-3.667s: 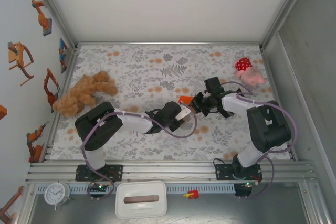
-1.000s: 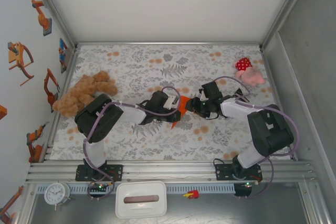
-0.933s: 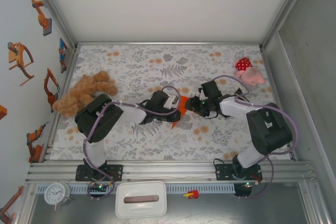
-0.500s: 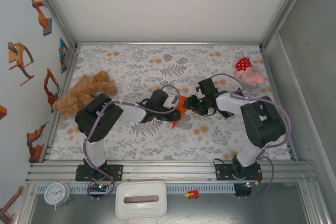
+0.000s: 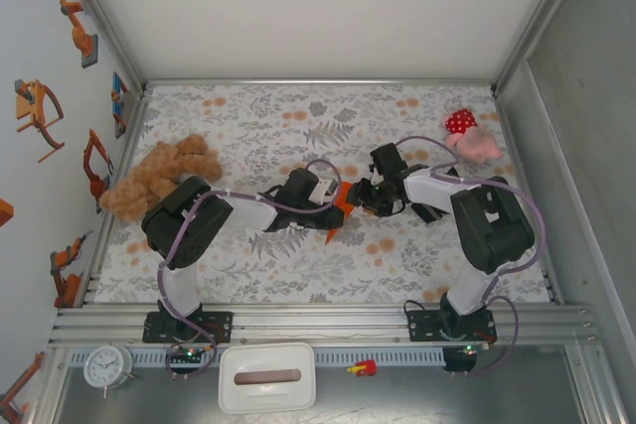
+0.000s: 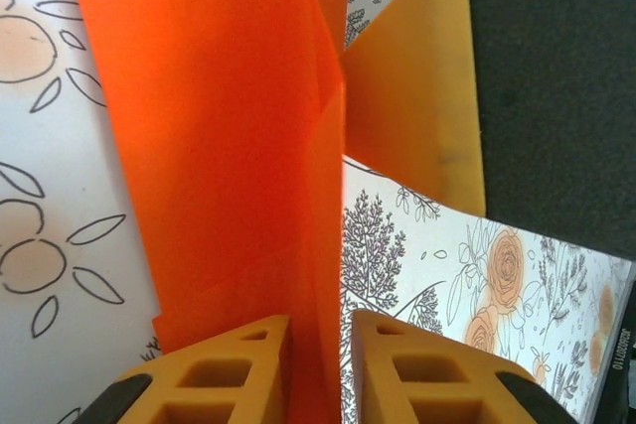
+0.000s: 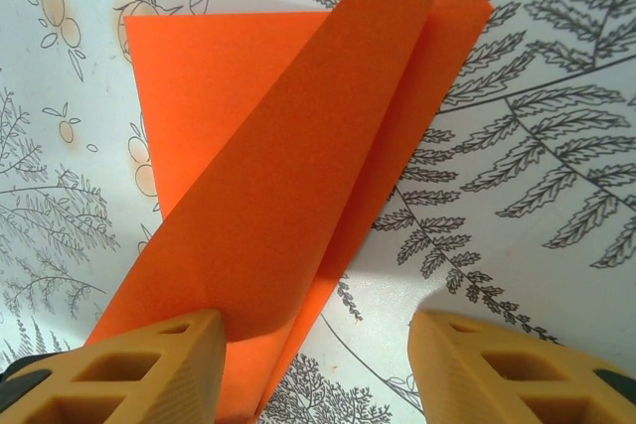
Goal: Fold a paper plane with a square sheet of paper (pick it up from the middle)
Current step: Fold the wing for the fifth time at the center of the table.
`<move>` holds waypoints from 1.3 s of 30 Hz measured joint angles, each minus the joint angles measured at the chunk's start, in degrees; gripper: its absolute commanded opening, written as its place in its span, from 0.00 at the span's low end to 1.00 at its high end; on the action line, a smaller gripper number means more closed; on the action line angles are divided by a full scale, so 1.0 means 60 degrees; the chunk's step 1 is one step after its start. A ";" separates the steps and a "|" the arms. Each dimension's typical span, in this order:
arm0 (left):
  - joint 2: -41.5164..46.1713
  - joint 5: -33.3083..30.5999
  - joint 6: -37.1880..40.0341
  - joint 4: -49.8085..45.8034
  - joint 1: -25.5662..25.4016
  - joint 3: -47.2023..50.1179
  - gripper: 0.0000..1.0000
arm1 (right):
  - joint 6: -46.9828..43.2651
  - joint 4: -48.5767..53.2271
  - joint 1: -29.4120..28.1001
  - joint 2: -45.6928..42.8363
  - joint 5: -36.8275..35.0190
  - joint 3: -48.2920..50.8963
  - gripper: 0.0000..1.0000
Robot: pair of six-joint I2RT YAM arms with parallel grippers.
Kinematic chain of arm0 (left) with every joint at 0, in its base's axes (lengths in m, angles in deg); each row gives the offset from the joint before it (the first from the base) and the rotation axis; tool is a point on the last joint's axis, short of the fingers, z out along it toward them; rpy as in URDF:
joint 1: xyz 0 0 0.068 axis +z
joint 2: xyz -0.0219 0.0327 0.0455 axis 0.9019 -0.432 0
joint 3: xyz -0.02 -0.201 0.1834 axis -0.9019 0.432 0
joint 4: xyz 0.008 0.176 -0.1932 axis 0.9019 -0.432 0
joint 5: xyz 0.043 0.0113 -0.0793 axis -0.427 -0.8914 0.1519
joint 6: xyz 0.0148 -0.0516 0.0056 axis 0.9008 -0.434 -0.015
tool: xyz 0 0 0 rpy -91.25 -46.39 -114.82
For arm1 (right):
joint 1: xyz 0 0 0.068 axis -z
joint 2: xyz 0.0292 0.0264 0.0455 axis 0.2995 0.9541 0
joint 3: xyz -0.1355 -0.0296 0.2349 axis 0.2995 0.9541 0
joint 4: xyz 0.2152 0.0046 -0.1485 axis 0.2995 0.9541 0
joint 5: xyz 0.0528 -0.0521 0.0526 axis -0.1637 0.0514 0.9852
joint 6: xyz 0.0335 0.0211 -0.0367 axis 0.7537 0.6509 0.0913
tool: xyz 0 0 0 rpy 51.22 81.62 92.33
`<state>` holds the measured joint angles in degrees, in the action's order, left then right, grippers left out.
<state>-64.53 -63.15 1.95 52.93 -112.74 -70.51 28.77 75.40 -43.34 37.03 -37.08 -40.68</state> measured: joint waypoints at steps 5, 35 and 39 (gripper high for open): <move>0.0076 -0.0015 -0.0073 -0.0200 0.0000 -0.0025 0.27 | 0.0058 0.0291 -0.0036 0.0124 -0.0131 -0.0215 0.52; 0.0943 -0.1384 -0.0240 -0.1581 -0.0557 0.0262 0.33 | 0.0153 0.0805 -0.0055 0.0386 -0.0160 -0.0616 0.53; 0.0903 -0.1588 -0.0131 -0.1803 -0.0576 0.0157 0.28 | 0.0204 0.0823 -0.0055 0.0408 -0.0160 -0.0630 0.53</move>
<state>-59.11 -72.68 1.17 42.11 -116.20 -69.57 29.99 80.34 -43.67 39.47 -38.04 -44.46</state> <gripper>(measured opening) 0.295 0.527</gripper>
